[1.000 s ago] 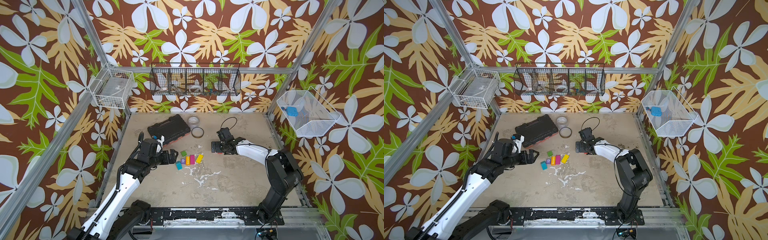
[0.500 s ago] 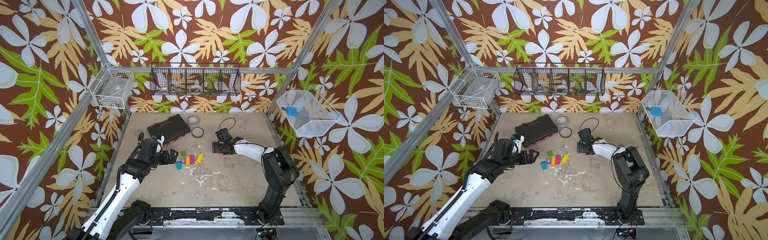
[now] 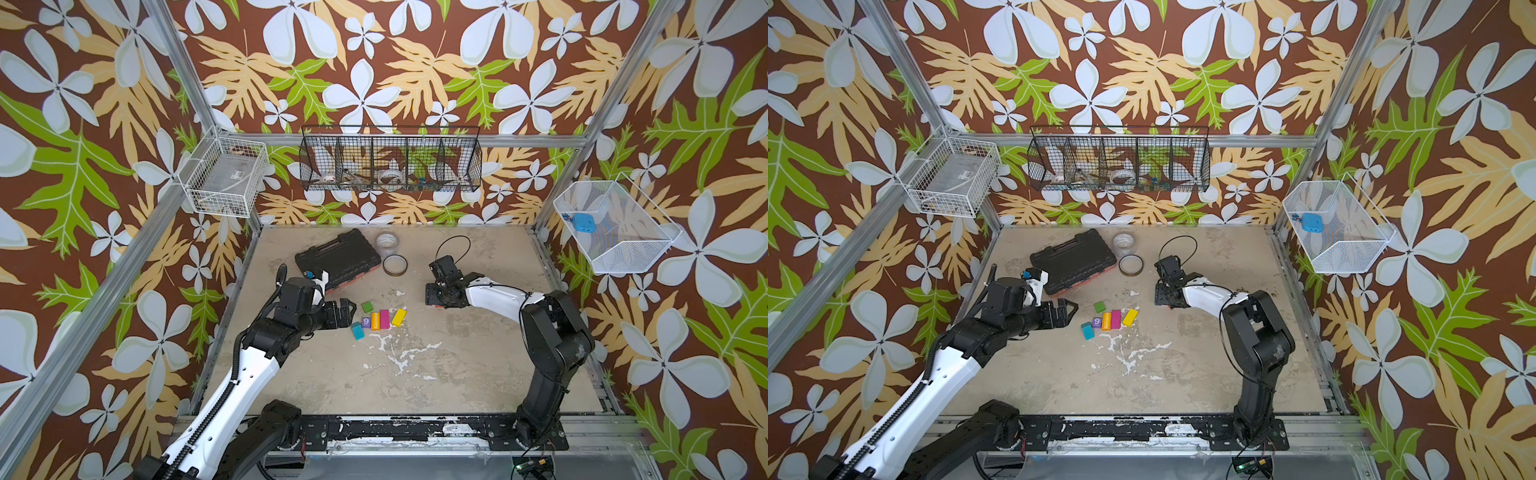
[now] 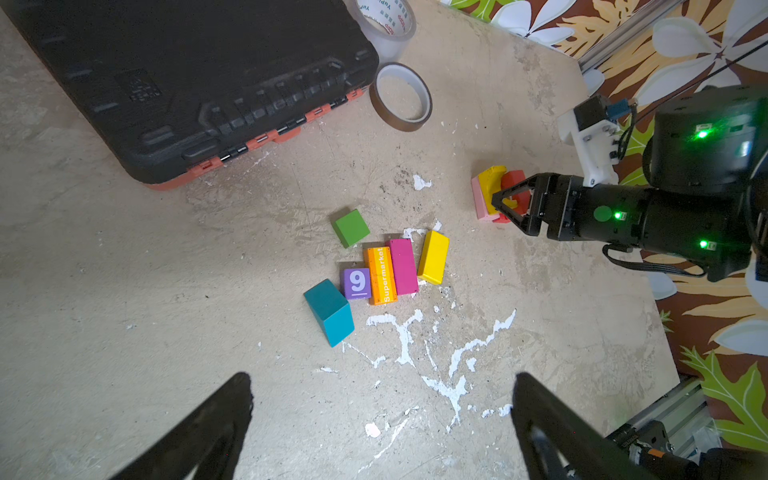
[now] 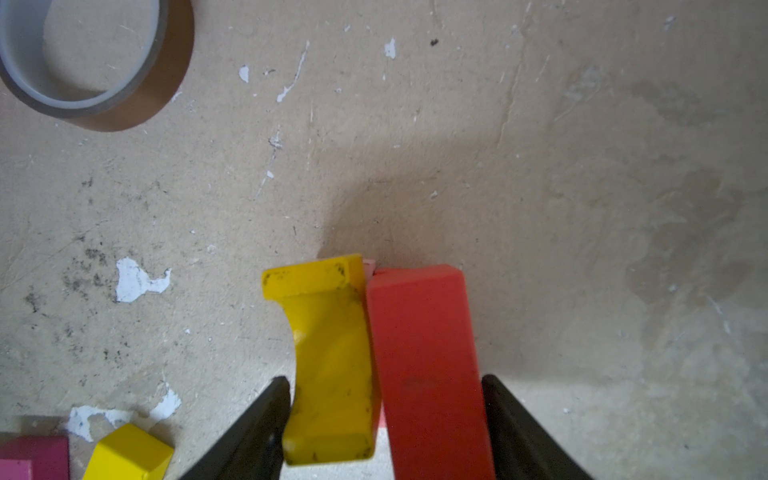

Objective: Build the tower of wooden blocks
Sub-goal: 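Lower the right gripper and push the yellow arch against the red block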

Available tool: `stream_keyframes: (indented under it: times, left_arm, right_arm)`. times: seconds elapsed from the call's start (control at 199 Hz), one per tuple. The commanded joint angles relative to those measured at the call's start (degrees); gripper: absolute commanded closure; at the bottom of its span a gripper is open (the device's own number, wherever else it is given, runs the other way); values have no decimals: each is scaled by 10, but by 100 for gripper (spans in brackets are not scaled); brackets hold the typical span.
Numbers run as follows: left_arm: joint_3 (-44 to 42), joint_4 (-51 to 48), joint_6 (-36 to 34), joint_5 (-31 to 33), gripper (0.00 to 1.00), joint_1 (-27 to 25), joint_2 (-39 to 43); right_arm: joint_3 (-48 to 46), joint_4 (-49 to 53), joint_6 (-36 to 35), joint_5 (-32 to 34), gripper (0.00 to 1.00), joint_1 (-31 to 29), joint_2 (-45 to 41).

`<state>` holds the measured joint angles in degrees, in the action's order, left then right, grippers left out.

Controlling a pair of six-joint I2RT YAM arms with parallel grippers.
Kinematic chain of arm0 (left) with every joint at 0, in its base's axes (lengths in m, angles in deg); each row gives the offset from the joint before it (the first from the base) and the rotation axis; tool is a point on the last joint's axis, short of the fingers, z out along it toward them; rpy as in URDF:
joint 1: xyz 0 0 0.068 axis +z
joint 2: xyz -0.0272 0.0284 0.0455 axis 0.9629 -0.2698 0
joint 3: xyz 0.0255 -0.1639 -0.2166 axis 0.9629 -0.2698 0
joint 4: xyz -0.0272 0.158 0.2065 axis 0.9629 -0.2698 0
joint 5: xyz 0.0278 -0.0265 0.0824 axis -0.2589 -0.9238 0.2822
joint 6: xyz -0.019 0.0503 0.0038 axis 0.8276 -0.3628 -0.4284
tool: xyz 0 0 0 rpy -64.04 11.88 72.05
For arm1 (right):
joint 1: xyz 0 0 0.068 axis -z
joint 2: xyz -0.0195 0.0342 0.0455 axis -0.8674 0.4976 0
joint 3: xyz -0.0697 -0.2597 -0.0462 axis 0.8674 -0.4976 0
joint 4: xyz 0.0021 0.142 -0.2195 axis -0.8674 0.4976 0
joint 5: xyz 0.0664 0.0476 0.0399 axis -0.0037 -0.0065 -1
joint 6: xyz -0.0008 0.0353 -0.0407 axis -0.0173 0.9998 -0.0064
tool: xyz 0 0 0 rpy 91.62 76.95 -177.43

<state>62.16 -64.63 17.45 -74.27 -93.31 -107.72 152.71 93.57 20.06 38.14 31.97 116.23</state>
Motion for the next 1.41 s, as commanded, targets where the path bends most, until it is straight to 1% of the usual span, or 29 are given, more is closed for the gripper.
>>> stream_keyframes:
  times: [0.0, 0.156, 0.502, 0.849, 1.08, 1.401]
  left_arm:
    - [2, 4, -3, 0, 2, -1, 2]
    - [1, 4, -3, 0, 2, -1, 2]
    - [2, 4, -3, 0, 2, -1, 3]
    - [2, 4, -3, 0, 2, 0, 3]
    - [2, 4, -4, 0, 2, 0, 2]
    - [2, 4, -3, 0, 2, 0, 2]
  right_arm:
    - [8, 10, 14, -3, 28, -1, 5]
    - [17, 13, 19, -4, 29, -6, 9]
    - [56, 39, 23, 19, 28, -7, 37]
    - [49, 47, 30, 39, 29, -7, 30]
    - [48, 47, 31, 36, 30, -7, 29]
    - [51, 53, 29, 39, 26, -9, 13]
